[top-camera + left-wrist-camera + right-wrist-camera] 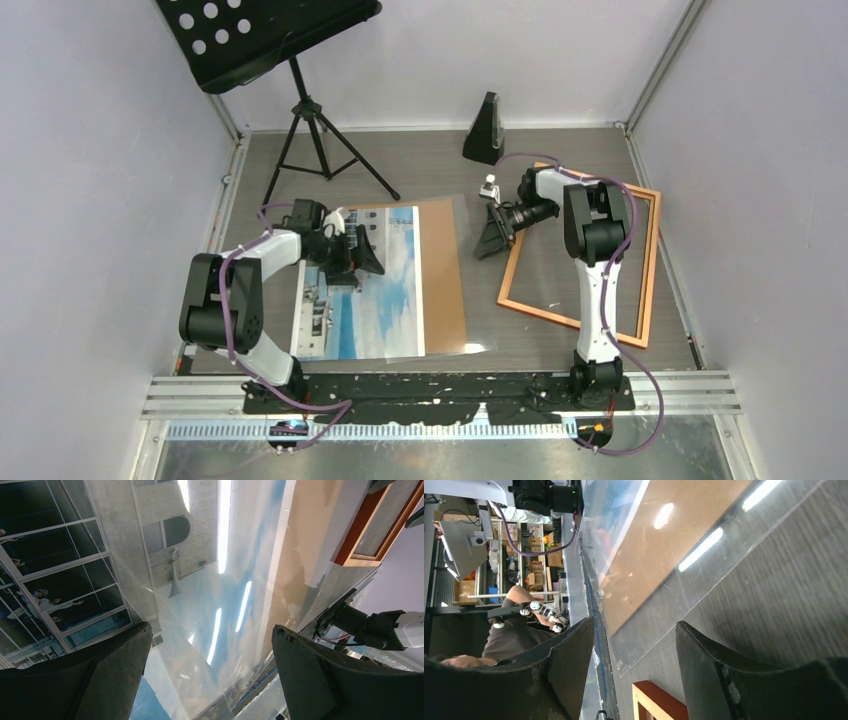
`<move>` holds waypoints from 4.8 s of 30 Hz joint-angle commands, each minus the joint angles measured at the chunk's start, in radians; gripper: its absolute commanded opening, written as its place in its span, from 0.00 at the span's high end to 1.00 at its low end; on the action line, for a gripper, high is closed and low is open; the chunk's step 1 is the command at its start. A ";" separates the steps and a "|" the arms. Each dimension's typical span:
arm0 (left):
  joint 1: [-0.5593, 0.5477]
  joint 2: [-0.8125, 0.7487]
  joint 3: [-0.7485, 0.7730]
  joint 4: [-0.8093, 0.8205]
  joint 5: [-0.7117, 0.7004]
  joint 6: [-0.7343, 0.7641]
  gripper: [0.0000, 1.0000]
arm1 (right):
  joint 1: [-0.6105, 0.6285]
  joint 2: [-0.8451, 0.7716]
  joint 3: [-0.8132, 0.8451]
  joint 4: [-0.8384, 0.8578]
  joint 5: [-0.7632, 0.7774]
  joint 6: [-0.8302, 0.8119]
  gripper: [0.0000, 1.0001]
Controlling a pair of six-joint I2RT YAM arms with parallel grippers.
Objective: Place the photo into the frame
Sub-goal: Pick up the photo frame item at the center of the board.
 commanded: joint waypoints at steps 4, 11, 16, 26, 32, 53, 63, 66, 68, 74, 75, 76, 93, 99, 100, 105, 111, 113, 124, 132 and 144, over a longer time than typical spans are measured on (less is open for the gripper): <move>-0.034 0.070 -0.043 0.007 -0.090 0.053 0.01 | 0.031 -0.006 0.028 -0.059 -0.105 -0.044 0.36; -0.036 0.068 -0.046 0.010 -0.086 0.053 0.01 | 0.037 -0.128 -0.135 0.397 -0.002 0.329 0.41; -0.036 0.075 -0.044 0.010 -0.080 0.053 0.01 | 0.037 -0.135 -0.140 0.447 -0.009 0.395 0.42; -0.036 0.066 -0.044 0.010 -0.083 0.056 0.01 | 0.036 -0.112 -0.102 0.455 -0.035 0.395 0.43; -0.036 0.066 -0.045 0.010 -0.085 0.057 0.01 | 0.023 -0.124 -0.127 0.666 0.061 0.586 0.42; -0.036 0.078 -0.041 0.008 -0.068 0.056 0.01 | 0.017 -0.159 -0.280 0.994 0.219 0.985 0.34; -0.036 0.085 -0.038 0.009 -0.064 0.057 0.01 | -0.017 -0.193 -0.449 1.354 0.160 1.202 0.30; -0.036 0.089 -0.037 0.008 -0.061 0.056 0.01 | -0.023 -0.202 -0.484 1.405 0.161 1.234 0.30; -0.036 0.090 -0.037 0.008 -0.061 0.056 0.01 | -0.024 -0.208 -0.498 1.443 0.159 1.274 0.29; -0.036 0.090 -0.037 0.007 -0.059 0.056 0.01 | -0.025 -0.212 -0.555 1.590 0.150 1.403 0.29; -0.036 0.090 -0.037 0.008 -0.059 0.056 0.01 | -0.025 -0.211 -0.561 1.599 0.150 1.412 0.29; -0.037 0.091 -0.037 0.008 -0.058 0.056 0.01 | -0.025 -0.212 -0.564 1.616 0.149 1.432 0.29; -0.036 0.099 -0.033 0.007 -0.059 0.057 0.01 | -0.028 -0.216 -0.605 1.837 0.096 1.652 0.34; -0.038 0.101 -0.032 0.006 -0.055 0.057 0.01 | -0.009 -0.212 -0.591 1.827 0.056 1.624 0.36; -0.038 0.101 -0.031 0.006 -0.054 0.059 0.01 | -0.006 -0.210 -0.581 1.800 0.046 1.598 0.36; -0.038 0.098 -0.031 0.007 -0.053 0.059 0.01 | 0.023 -0.217 -0.521 1.616 0.020 1.435 0.37; -0.038 0.094 -0.028 0.005 -0.051 0.062 0.01 | 0.068 -0.225 -0.454 1.387 0.013 1.247 0.40; -0.038 0.088 -0.028 0.004 -0.053 0.063 0.01 | 0.082 -0.220 -0.434 1.341 0.013 1.217 0.42; -0.038 0.059 -0.022 0.000 -0.058 0.069 0.01 | 0.117 -0.219 -0.383 1.204 0.011 1.141 0.60; -0.036 0.007 -0.012 -0.015 -0.087 0.089 0.01 | 0.116 -0.270 -0.353 1.176 0.028 1.147 0.87; -0.030 -0.136 0.020 -0.053 -0.128 0.130 0.01 | 0.082 -0.394 -0.396 1.103 0.111 1.134 0.94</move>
